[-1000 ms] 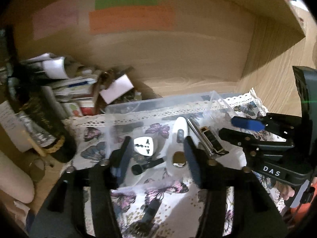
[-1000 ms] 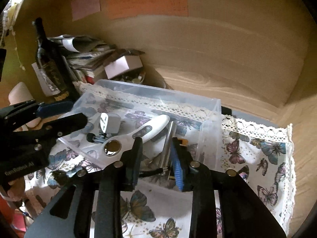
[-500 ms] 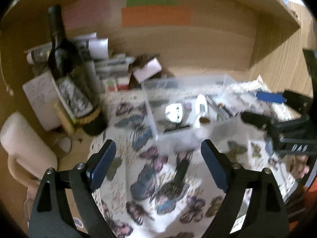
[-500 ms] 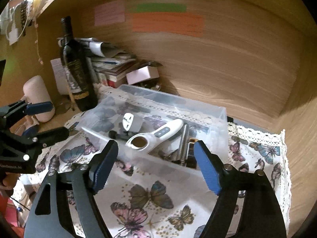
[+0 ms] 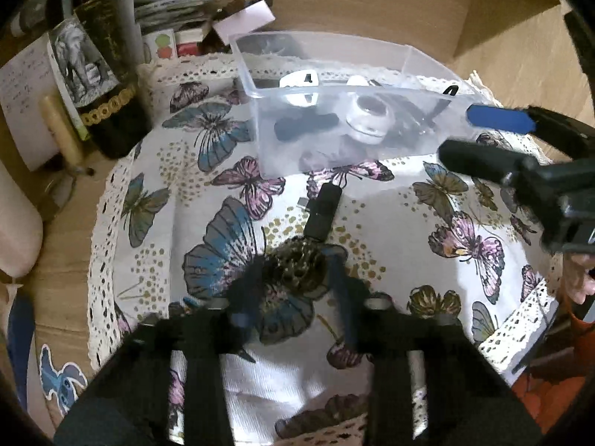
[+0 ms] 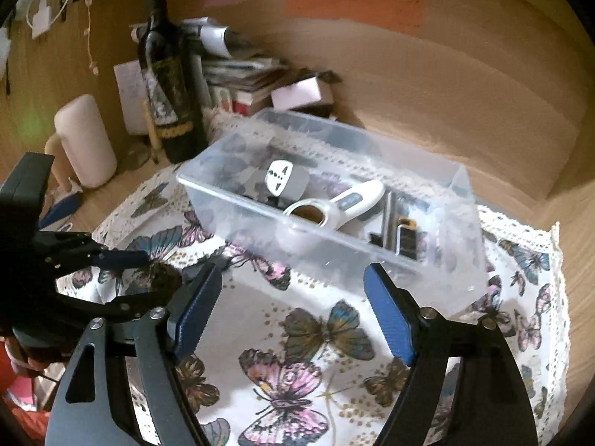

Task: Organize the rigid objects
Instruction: 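Grasp the bronze cone piece with the left tool while the right tool grasps the small black item, then lift the bronze piece with the left tool while the right tool carries the black item toward the box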

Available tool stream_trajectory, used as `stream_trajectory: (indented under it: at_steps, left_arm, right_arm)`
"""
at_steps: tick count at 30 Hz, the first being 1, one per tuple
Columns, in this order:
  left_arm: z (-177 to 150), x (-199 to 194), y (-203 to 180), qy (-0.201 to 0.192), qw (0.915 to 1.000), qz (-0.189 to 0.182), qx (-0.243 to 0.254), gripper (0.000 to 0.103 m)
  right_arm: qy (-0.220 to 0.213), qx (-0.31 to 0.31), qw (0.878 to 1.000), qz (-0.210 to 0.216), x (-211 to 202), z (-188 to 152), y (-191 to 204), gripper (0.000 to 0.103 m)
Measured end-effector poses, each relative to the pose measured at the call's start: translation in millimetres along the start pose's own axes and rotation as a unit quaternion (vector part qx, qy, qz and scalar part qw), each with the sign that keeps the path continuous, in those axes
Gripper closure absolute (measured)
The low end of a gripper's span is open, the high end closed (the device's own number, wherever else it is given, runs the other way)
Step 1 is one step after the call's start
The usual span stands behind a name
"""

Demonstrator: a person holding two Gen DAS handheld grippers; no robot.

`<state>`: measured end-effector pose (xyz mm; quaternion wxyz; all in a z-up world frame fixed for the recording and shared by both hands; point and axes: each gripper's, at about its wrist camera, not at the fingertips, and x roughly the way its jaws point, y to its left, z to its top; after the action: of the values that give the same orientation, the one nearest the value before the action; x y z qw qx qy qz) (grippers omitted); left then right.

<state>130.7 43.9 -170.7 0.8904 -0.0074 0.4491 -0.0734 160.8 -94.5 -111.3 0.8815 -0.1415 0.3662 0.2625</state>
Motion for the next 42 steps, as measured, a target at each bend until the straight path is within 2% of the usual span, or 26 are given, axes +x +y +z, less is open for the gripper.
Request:
stream_trajectory:
  at_steps: [6,14,17,18,20,21,22,27,36,37,38,41,42]
  left_arm:
    - [-5,-5,14,-0.014,0.9995,0.008,-0.027,0.073]
    - [-18,-20,39,-0.019,0.9982,0.019,-0.053,0.074]
    - [-20,-22,42,-0.02,0.9981,0.017,-0.056,0.074]
    - [-21,-23,40,-0.02,0.9981,0.016,-0.056,0.074]
    - [-20,-24,38,-0.022,0.9981,0.015,-0.054,0.074]
    - [-20,-24,38,-0.024,0.9981,0.014,-0.054,0.074]
    - [-18,-24,37,-0.025,0.9981,0.012,-0.054,0.074]
    - [-12,-28,33,-0.035,0.9979,0.007,-0.054,0.077]
    - [-1,-27,23,-0.043,0.9982,0.007,-0.042,0.081]
    - [-1,-28,22,-0.043,0.9982,0.005,-0.042,0.089]
    - [0,-28,21,-0.043,0.9983,0.002,-0.04,0.09]
    - [3,-26,14,-0.039,0.9987,0.013,-0.028,0.09]
    - [3,-25,14,-0.038,0.9988,0.015,-0.026,0.086]
  right_arm:
    - [0.034,-0.011,0.999,0.026,24,-1,17,0.026]
    - [0.081,-0.056,0.993,0.068,66,3,52,0.027]
    - [0.098,-0.062,0.991,0.069,79,5,59,0.031]
    - [0.102,-0.067,0.99,0.069,83,5,62,0.038]
    - [0.094,-0.075,0.99,0.068,82,7,65,0.048]
    - [0.094,-0.078,0.99,0.07,82,7,65,0.06]
    - [0.093,-0.079,0.99,0.07,80,7,66,0.061]
    - [0.09,-0.076,0.991,0.071,74,5,66,0.061]
    - [0.04,-0.05,0.996,0.062,32,8,45,0.061]
    - [0.034,-0.045,0.997,0.06,27,8,41,0.061]
    - [0.029,-0.042,0.997,0.06,24,9,38,0.061]
    - [0.015,-0.031,0.998,0.055,12,9,27,0.061]
    - [0.012,-0.027,0.998,0.055,9,9,23,0.061]
